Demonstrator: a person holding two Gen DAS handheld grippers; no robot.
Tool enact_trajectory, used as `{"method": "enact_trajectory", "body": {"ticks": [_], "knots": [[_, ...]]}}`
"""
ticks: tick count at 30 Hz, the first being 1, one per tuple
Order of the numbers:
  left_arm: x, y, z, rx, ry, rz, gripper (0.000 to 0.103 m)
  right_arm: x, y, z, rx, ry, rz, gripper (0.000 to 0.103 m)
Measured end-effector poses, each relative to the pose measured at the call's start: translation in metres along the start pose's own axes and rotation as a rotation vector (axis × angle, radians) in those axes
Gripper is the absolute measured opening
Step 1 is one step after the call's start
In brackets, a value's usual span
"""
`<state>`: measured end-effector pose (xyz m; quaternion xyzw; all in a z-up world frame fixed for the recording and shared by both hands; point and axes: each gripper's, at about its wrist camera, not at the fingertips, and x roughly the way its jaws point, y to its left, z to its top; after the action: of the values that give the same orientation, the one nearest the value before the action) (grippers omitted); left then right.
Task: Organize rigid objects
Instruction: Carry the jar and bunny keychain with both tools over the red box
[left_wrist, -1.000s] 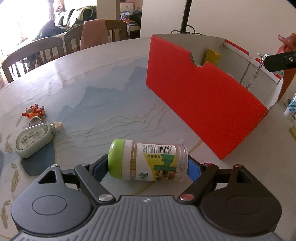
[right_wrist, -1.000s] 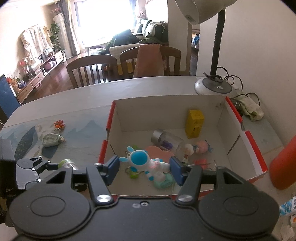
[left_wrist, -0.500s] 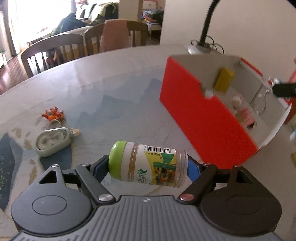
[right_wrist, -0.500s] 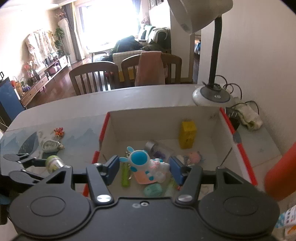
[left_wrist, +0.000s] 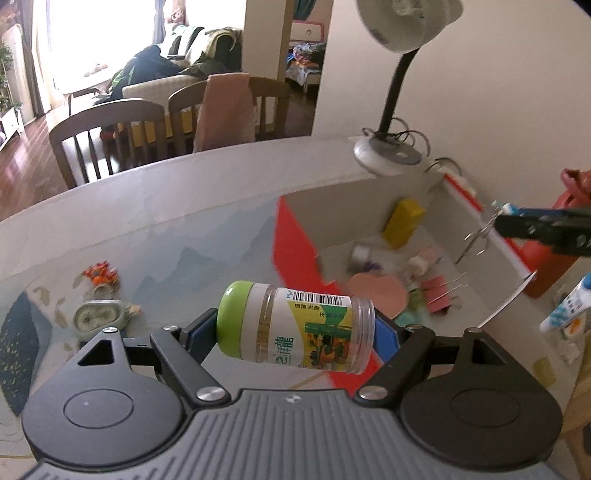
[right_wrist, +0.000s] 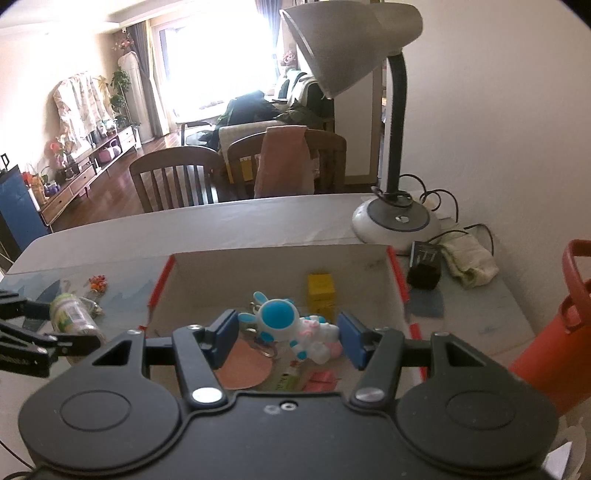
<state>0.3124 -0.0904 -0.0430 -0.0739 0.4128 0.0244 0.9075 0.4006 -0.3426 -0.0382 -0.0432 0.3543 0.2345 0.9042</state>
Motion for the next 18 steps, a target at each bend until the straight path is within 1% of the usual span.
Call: {"method": "enact_trajectory", "body": {"ticks": [4,8,13,18], "knots": [[0.000,-0.026,0.013,0.028,-0.010,-0.018,0.084,0.003,-0.011,-0.003,-0.004,0.007,-0.009,0.059],[0.011,-0.048,0.027,0.047,-0.005,-0.035,0.084,0.010,-0.018,-0.009,-0.008,0.020,-0.015,0.059],[0.037,-0.069,0.044,0.045,0.037,-0.053,0.084,0.020,-0.024,-0.015,-0.042,0.041,-0.016,0.059],[0.066,-0.086,0.055,0.040,0.086,-0.062,0.084,0.033,-0.024,-0.020,-0.114,0.066,0.000,0.059]]}}
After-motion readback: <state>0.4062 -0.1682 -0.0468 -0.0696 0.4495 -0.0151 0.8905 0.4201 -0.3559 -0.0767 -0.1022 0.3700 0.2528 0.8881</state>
